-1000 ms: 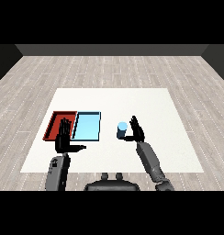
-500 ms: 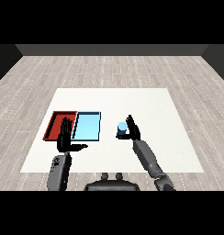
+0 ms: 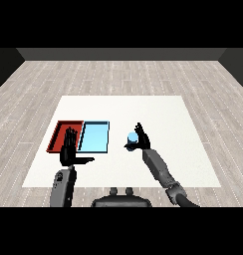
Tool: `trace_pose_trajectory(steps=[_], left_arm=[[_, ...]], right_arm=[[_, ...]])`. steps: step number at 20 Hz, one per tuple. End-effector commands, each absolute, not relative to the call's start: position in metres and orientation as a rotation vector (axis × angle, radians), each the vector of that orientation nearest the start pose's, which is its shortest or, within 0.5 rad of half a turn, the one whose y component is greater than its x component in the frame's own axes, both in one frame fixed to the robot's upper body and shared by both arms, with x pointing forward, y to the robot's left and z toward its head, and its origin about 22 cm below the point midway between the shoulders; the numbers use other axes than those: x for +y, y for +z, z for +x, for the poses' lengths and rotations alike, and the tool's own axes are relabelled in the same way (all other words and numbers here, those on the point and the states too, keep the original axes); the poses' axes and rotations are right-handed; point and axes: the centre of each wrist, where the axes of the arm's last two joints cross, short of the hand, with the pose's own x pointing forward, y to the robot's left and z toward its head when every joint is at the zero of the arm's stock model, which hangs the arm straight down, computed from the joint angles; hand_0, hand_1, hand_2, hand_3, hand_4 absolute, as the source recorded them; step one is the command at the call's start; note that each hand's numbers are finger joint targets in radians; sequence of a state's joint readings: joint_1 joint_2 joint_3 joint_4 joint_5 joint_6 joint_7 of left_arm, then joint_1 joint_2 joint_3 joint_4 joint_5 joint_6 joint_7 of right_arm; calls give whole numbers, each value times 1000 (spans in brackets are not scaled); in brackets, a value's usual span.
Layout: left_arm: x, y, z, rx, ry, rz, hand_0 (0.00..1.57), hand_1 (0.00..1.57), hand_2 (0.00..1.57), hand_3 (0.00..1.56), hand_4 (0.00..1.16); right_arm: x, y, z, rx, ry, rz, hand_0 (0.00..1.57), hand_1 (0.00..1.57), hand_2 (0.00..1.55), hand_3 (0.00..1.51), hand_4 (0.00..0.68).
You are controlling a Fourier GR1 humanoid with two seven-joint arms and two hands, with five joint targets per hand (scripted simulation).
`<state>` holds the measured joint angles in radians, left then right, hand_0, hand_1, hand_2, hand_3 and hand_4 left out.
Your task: Pick the blue can and put it in the blue box
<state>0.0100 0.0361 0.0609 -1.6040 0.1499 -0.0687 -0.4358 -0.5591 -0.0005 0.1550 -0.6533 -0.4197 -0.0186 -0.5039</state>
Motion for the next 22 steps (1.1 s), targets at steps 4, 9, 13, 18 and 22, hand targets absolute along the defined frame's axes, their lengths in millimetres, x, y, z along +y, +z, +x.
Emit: trace_pose_trajectory(steps=[4, 9, 13, 18, 22], left_arm=[[278, 11, 254, -2051, 98, -96, 0, 0, 0, 0, 0], [258, 7, 247, -2038, 122, -112, 0, 0, 0, 0, 0], [260, 0, 235, -2030, 123, -104, 0, 0, 0, 0, 0], [267, 10, 244, -2038, 112, -78, 0, 0, 0, 0, 0], [258, 21, 239, -2058, 107, -71, 0, 0, 0, 0, 0]], right_arm=[[-143, -56, 357, -1593, -61, 346, 0, 0, 0, 0, 0], [-124, -70, 341, -1588, -31, 338, 0, 0, 0, 0, 0], [-128, -74, 341, -1595, -82, 285, 0, 0, 379, 0, 0], [-130, -76, 344, -1542, 3, 137, 1563, 1563, 1481, 1445, 659], [-122, -64, 352, -1552, 6, 139, 1559, 1559, 1492, 1443, 678]])
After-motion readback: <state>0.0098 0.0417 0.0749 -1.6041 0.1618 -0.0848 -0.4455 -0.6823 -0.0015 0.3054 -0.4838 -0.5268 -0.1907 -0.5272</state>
